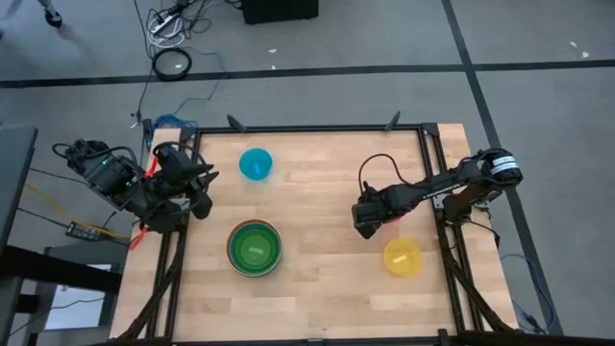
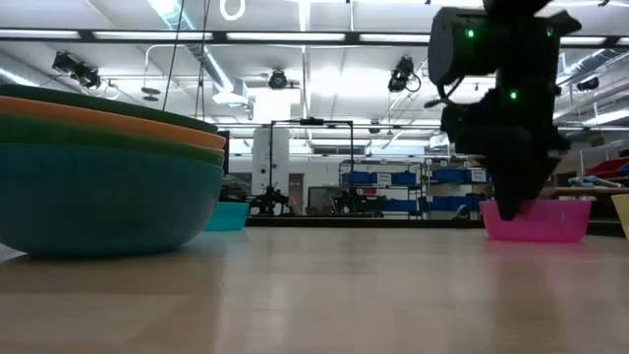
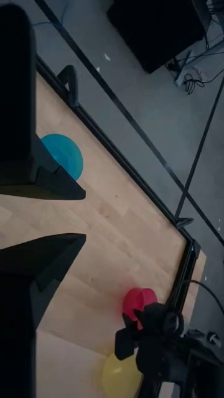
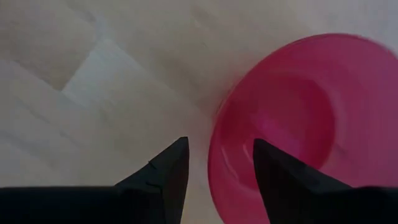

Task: Nest bowls inside each other
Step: Stack the red bowl on top of the light green bowl

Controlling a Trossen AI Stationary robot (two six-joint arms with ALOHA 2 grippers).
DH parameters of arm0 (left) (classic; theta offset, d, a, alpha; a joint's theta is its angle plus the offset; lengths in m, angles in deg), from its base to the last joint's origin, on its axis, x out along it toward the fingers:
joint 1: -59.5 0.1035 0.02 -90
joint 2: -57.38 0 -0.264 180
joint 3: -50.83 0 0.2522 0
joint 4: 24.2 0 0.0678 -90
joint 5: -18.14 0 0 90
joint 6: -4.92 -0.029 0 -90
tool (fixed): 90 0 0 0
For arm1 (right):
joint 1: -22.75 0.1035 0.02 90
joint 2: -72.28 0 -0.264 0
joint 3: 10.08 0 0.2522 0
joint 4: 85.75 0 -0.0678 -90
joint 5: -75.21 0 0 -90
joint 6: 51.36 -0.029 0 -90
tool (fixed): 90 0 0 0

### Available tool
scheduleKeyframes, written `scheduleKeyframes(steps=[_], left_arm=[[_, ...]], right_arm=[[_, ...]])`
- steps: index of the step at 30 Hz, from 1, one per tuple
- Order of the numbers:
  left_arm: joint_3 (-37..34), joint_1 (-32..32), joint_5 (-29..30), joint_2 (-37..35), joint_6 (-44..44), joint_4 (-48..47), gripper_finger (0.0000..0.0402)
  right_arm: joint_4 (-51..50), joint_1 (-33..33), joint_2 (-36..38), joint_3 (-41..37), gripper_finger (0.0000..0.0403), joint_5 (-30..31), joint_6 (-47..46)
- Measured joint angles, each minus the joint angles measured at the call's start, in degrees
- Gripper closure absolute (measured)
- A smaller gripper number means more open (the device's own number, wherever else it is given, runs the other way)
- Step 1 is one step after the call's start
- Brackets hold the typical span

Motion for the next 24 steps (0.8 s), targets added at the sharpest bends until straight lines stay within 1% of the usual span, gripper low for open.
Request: scheduleKeyframes(steps=[3, 5, 7, 10, 11, 13, 15, 17, 20, 22, 23, 24], left_arm=[[0.0, 0.0, -0.01, 0.0, -0.02, 0.0, 0.0296], [0.0, 0.0, -0.02, 0.0, -0.02, 0.02, 0.0296], [0.0, 0.0, -0.02, 0.0, -0.02, 0.02, 0.0296], [0.0, 0.0, -0.02, 0.0, -0.02, 0.01, 0.0296], [0.0, 0.0, -0.02, 0.0, -0.03, 0.02, 0.0296], [0.0, 0.0, -0.02, 0.0, -0.02, 0.02, 0.0296], [0.0, 0.0, -0.02, 0.0, -0.02, 0.09, 0.0296], [0.0, 0.0, 0.11, 0.0, -0.03, 0.09, 0.0296], [0.0, 0.0, 0.67, 0.0, -0.04, 0.09, 0.0296], [0.0, 0.0, 0.92, 0.0, -0.04, 0.13, 0.0296], [0.0, 0.0, 1.06, 0.0, -0.04, 0.23, 0.0296], [0.0, 0.0, 1.08, 0.0, -0.04, 0.28, 0.0296]], right_arm=[[3.95, -0.45, 0.0, -2.78, 0.024, -0.03, 0.5], [5.39, -0.78, 0.0, -4.03, 0.0254, -0.04, 1.0], [5.37, -1.09, 0.0, -4.51, 0.0286, -0.07, 2.02], [5.51, -1.23, 0.23, -3.74, 0.0369, -0.07, 4.61], [5.62, -1.12, 0.42, -2.88, 0.0385, 0.19, 5.66], [5.96, -0.31, 0.77, -0.21, 0.0392, 1.84, 6.01], [7.5, 0.83, 0.85, 3.64, 0.0399, 2.34, 8.49], [14.35, 2.5, 0.77, 7.94, 0.0401, 2.21, 13.52], [32.48, 5.56, -0.76, 14.32, 0.0402, 0.45, 22.15], [43.0, 7.43, -3.51, 19.01, 0.0402, -1.3, 27.74], [46.51, 8.16, -5.32, 21.84, 0.0402, -2.21, 30.33], [47.88, 8.8, -7.41, 24.9, 0.0402, -3.15, 32.55]])
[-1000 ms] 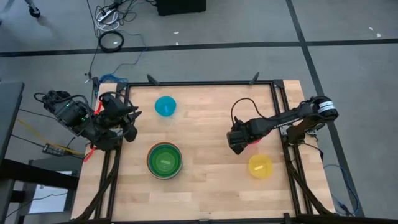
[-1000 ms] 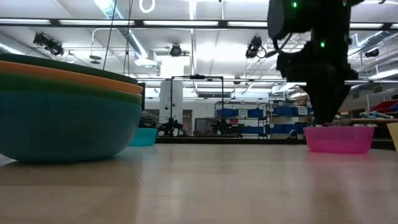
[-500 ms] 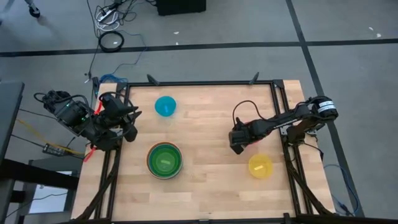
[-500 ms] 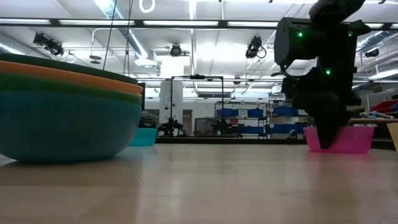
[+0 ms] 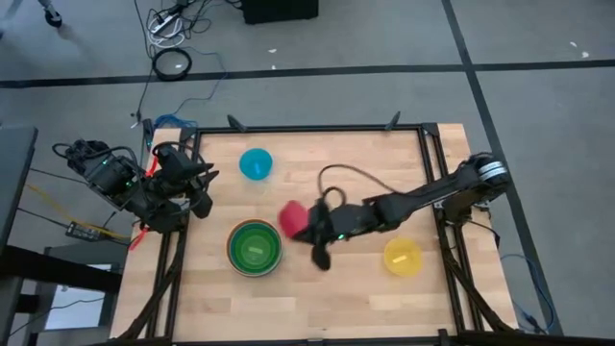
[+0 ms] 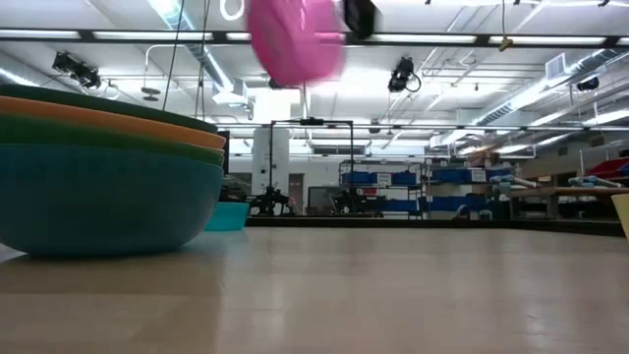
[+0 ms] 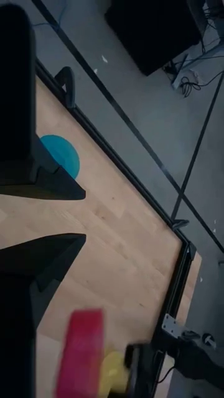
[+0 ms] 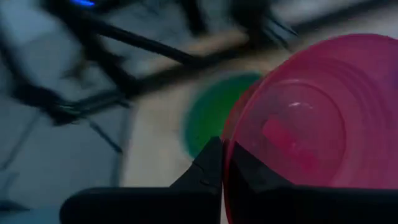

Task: Nest bowls inside each other
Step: Stack the red bowl on top of the light green bowl

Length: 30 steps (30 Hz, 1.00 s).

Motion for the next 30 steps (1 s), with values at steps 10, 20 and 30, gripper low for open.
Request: scheduleKeyframes(steps=[10, 20, 30], left_arm=[[0.0, 0.0, 0.06, 0.0, 0.04, 0.11, 0.0296], [0.0, -0.04, -0.05, 0.0, 0.11, 0.11, 0.0296], [0.0, -0.07, -0.07, 0.0, 0.15, 0.15, 0.0296]], right_arm=[[-16.17, 1.21, -23.82, 31.52, 0.0403, -1.89, 9.6], [-23.66, 0.97, -32.45, 41.5, 0.0399, -2.54, 12.14], [-24.22, 0.85, -31.71, 41.43, 0.0303, -2.43, 11.8]])
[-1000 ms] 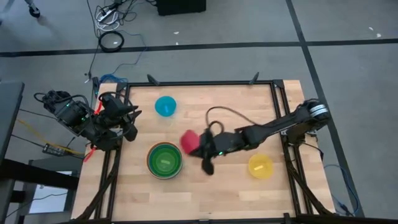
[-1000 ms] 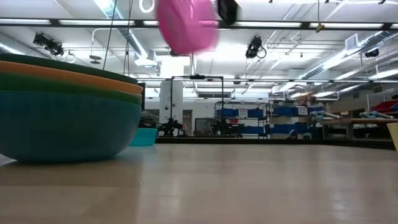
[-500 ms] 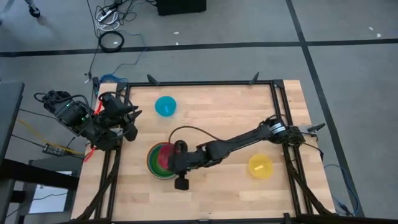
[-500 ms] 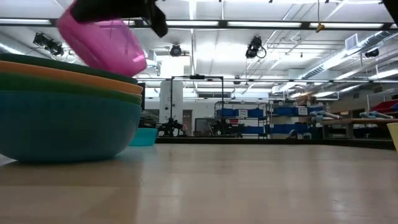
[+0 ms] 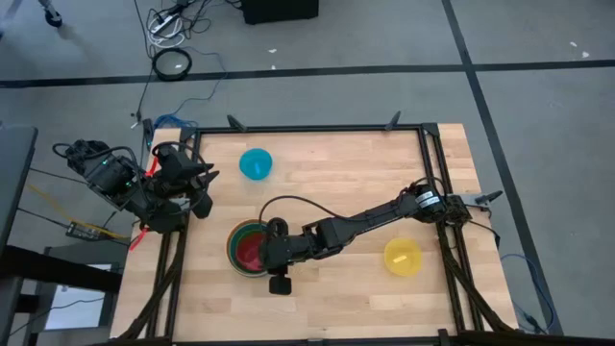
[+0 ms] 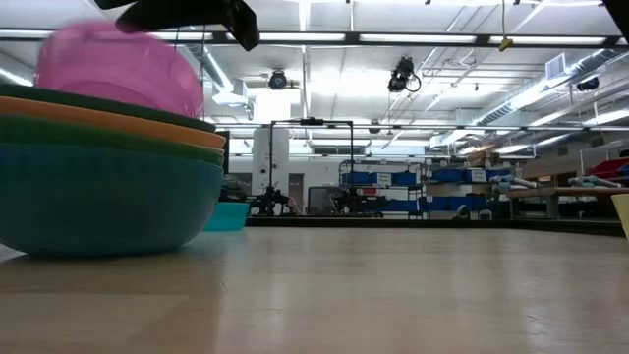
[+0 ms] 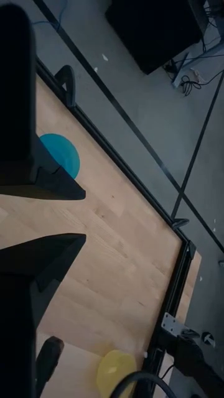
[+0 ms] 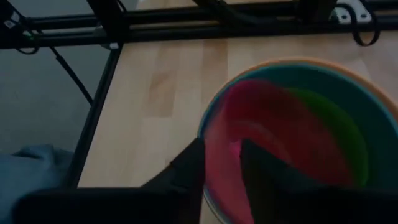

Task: Nest bowls inside each other
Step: Stack the red bowl on top of the light green bowl

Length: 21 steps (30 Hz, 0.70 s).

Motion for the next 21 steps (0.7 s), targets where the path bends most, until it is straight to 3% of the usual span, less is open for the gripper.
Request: scheduleKeyframes(steps=[7, 12, 21], left_arm=[[0.0, 0.0, 0.0, 0.0, 0.04, 0.04, 0.0296], [0.0, 0.0, -0.02, -0.01, 0.04, 0.02, 0.0296], [0.0, -0.02, 0.15, 0.0, 0.04, 0.04, 0.0296]], right_arm=[[-2.78, 0.0, 0.38, -0.04, 0.0258, 2.65, -0.16], [-9.77, 0.93, 2.69, -0.04, 0.0261, 8.19, -0.61], [-2.63, 2.32, 3.32, -2.38, 0.0271, 8.96, -0.86]])
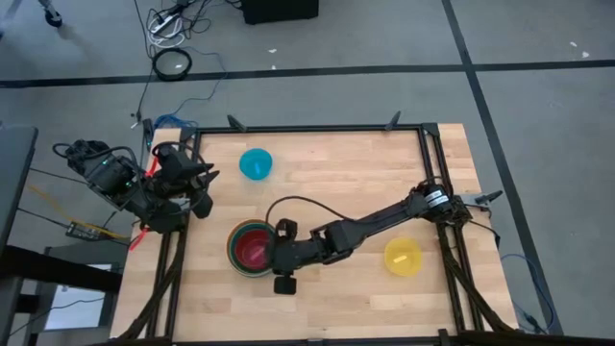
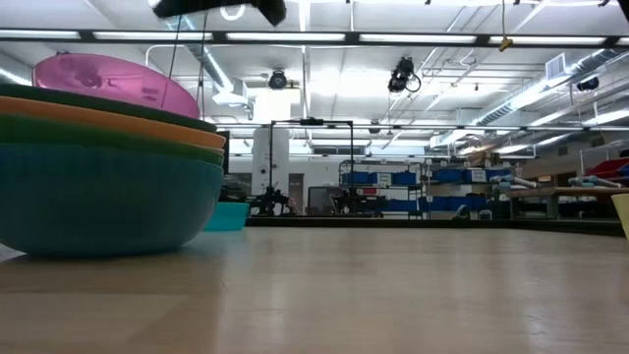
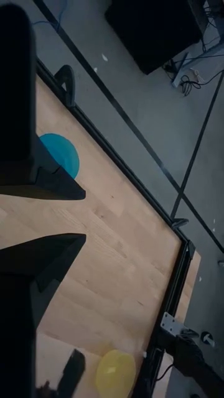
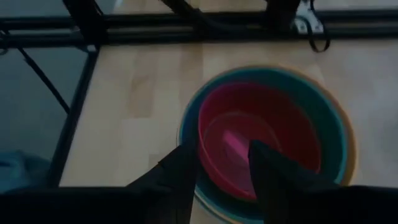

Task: Nest bowls inside each other
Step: Stack the red bowl on top of the light green bowl, then stack the yellow bowl on top of the red bowl

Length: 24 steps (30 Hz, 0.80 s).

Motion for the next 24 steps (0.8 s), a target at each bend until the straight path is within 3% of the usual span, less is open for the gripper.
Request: scheduleKeyframes(steps=[8, 16, 20, 24], left_arm=[[0.0, 0.01, 0.02, 0.2, 0.02, 0.02, 0.0296], [0.0, 0.01, 0.02, 0.22, 0.02, 0.02, 0.0296], [0.0, 0.01, 0.02, 0.22, 0.02, 0.01, 0.0296], [0.02, 0.0, -0.82, 0.22, 0.02, -0.03, 0.0296]], right_arm=[[3.02, -0.79, -0.16, -7.63, 0.0277, -0.28, -5.21], [6.1, -1.2, -0.13, -7.11, 0.0277, -0.56, -4.03], [-3.22, -1.2, 0.81, -5.19, 0.0277, 1.45, -3.52], [-26.99, -0.02, 5.75, -4.43, 0.0277, 9.98, -10.75]])
